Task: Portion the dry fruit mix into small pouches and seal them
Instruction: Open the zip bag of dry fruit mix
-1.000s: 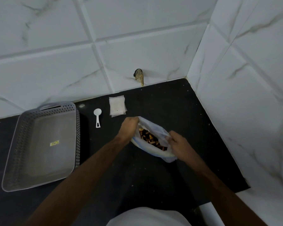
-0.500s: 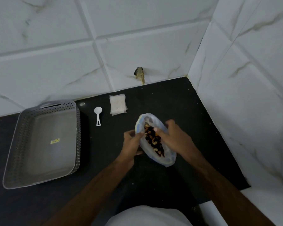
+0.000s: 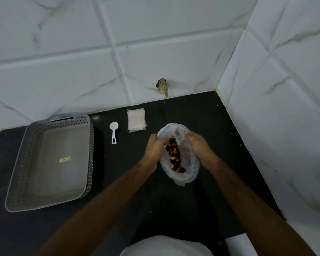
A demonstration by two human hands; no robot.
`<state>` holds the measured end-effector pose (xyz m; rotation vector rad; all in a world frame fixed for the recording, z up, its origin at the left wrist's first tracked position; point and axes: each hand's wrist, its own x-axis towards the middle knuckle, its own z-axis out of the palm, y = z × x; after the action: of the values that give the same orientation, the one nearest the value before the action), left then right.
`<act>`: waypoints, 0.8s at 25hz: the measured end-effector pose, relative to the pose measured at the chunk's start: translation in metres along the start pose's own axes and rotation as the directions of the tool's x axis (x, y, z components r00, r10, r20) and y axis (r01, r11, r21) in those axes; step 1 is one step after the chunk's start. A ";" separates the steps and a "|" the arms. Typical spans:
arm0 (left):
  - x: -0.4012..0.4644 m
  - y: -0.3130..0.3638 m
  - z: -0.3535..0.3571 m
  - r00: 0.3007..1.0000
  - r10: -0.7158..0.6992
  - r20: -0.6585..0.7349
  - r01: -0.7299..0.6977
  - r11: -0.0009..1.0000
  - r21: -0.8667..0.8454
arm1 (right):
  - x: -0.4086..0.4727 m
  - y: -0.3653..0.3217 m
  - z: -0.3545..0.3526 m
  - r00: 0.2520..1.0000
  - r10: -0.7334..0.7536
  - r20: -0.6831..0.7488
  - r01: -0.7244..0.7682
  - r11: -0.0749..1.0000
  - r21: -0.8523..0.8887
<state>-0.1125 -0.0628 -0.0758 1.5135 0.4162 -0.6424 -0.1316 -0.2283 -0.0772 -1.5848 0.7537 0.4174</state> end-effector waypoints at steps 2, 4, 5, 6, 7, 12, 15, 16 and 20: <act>0.007 0.003 0.009 0.994 0.109 -0.016 -0.106 0.987 0.120 | 0.007 -0.005 0.000 0.998 -0.021 -0.052 0.017 0.998 -0.066; 0.018 0.005 0.017 0.973 0.225 -0.056 -0.211 0.959 0.189 | 0.010 -0.012 -0.008 0.984 -0.096 -0.148 0.081 0.991 -0.108; 0.024 0.007 0.021 0.961 0.272 -0.052 -0.255 0.944 0.209 | 0.012 -0.015 -0.013 0.973 -0.137 -0.185 0.115 0.986 -0.124; 0.026 0.011 0.026 0.951 0.306 -0.037 -0.289 0.925 0.246 | 0.014 -0.018 -0.018 0.970 -0.154 -0.190 0.134 0.984 -0.115; 0.034 0.013 0.029 0.948 0.317 -0.026 -0.295 0.908 0.296 | 0.016 -0.020 -0.022 0.974 -0.152 -0.167 0.138 0.986 -0.094; 0.059 0.016 0.027 0.954 0.276 0.119 -0.277 0.654 0.704 | 0.022 -0.012 -0.036 0.993 -0.076 -0.093 0.038 0.934 -0.355; 0.063 0.023 0.028 0.883 0.406 0.234 -0.417 0.455 0.787 | 0.019 0.007 -0.038 0.978 -0.190 -0.084 0.122 0.850 -0.512; 0.063 0.028 0.031 0.864 0.411 0.291 -0.454 0.383 0.805 | 0.020 0.013 -0.035 0.981 -0.187 -0.048 0.124 0.801 -0.585; 0.071 0.036 0.029 0.843 0.405 0.355 -0.473 0.242 0.847 | 0.018 0.028 -0.039 0.981 -0.189 -0.050 0.102 0.710 -0.697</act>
<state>-0.0394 -0.1032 -0.0914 2.5541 -0.5971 -0.4412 -0.1435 -0.2705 -0.1035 -2.3863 0.5727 0.5290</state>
